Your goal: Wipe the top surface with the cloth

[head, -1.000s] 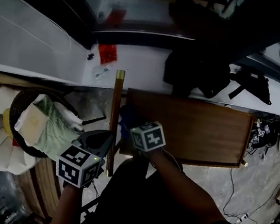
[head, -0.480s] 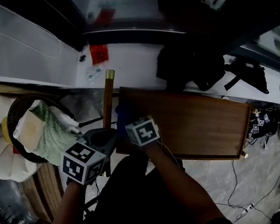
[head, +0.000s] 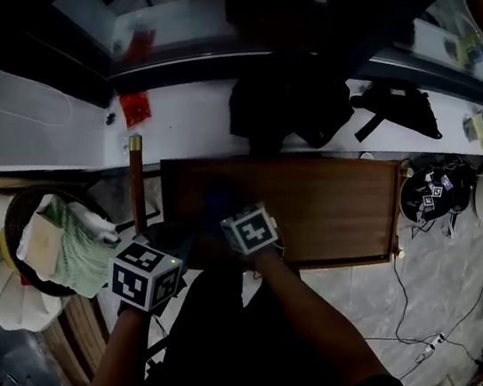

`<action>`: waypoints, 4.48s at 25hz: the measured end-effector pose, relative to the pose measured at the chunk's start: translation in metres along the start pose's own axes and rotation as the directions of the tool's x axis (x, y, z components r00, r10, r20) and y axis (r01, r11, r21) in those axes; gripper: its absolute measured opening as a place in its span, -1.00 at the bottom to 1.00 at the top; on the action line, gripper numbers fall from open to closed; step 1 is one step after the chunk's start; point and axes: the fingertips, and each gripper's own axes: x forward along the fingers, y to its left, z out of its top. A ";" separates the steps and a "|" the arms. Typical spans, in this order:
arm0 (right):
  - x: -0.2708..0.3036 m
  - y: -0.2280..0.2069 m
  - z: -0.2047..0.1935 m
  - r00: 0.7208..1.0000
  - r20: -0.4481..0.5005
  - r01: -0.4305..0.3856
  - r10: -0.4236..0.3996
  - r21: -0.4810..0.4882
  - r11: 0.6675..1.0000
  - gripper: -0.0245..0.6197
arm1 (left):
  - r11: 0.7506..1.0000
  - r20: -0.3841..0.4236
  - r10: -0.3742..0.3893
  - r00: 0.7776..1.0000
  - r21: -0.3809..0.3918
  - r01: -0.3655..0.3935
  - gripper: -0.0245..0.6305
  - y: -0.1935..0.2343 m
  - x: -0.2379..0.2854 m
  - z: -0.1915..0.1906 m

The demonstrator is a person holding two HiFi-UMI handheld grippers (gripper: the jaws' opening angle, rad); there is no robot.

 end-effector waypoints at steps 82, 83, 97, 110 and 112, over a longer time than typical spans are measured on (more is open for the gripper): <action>0.061 0.110 -0.006 0.989 -0.093 -0.122 0.112 -0.117 0.986 -0.60 | 0.990 0.007 0.110 0.994 -0.091 -0.109 -0.89 0.057 -0.090 -0.097; 0.057 0.104 -0.009 0.990 -0.097 -0.111 0.100 -0.120 0.987 -0.60 | 0.990 0.002 0.108 0.994 -0.087 -0.107 -0.89 0.053 -0.085 -0.095; -0.052 -0.033 -0.065 0.995 -0.097 -0.012 0.009 -0.028 1.000 -0.61 | 0.999 -0.043 0.033 0.999 -0.016 -0.034 -0.89 -0.050 0.004 -0.040; -0.191 -0.195 -0.136 0.984 -0.073 0.167 -0.160 0.098 0.981 -0.61 | 0.990 -0.054 -0.086 0.995 0.106 0.091 -0.89 -0.177 0.102 0.029; -0.211 -0.218 -0.147 0.978 -0.084 0.203 -0.194 0.118 0.972 -0.61 | 0.987 -0.052 -0.098 0.994 0.121 0.103 -0.89 -0.193 0.111 0.035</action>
